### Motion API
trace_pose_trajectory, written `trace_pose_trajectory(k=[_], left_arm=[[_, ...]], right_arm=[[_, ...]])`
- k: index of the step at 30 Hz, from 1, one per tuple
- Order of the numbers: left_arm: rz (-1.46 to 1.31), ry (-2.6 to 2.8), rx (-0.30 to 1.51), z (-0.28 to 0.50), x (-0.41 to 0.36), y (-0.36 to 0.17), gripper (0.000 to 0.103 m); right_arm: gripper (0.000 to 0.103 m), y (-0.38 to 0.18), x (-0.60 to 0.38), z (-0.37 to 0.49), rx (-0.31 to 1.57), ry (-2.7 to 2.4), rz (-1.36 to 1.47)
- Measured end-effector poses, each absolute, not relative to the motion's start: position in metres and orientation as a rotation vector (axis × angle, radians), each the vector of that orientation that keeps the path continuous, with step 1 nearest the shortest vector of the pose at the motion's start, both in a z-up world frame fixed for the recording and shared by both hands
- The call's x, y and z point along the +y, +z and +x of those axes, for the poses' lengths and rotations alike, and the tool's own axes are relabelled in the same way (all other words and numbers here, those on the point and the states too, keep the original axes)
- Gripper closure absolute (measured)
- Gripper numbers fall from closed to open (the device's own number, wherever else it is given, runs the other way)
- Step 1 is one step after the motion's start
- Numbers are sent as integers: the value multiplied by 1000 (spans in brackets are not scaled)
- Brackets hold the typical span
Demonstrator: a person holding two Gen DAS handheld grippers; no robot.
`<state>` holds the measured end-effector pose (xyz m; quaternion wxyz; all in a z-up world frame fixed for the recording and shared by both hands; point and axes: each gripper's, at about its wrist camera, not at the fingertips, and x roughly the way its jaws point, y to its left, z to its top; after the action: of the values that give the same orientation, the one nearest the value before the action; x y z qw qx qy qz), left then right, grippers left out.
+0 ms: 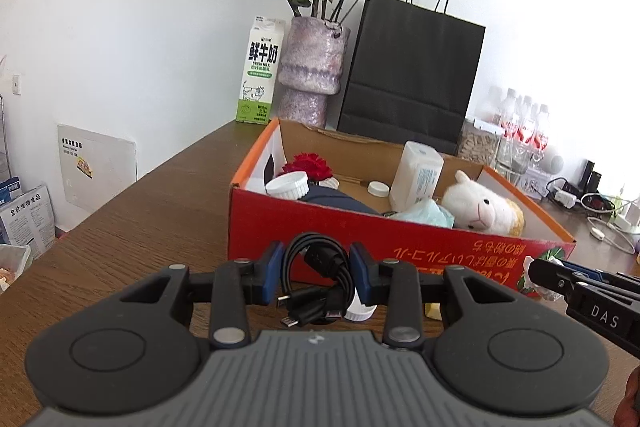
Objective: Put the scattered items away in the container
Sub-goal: 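Carry the cable and tissue over the box and open both grippers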
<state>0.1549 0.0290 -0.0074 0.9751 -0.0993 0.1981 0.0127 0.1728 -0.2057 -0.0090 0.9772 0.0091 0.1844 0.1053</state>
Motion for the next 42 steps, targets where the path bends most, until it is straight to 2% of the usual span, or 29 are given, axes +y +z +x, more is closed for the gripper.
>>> trace_pose_trajectory(k=[10, 18, 22, 26, 42], left_arm=[[-179, 4, 287, 170, 21, 35, 66], [-144, 22, 235, 225, -3, 63, 66], [-131, 113, 186, 252, -11, 45, 66], [-82, 117, 267, 266, -8, 23, 66], [-67, 123, 302, 266, -5, 13, 66]], right_arm=[[83, 26, -203, 176, 257, 247, 55], [83, 55, -188, 229, 201, 232, 64], [83, 51, -191, 258, 198, 201, 94], [83, 33, -201, 269, 253, 184, 83], [83, 20, -205, 273, 273, 140, 88]])
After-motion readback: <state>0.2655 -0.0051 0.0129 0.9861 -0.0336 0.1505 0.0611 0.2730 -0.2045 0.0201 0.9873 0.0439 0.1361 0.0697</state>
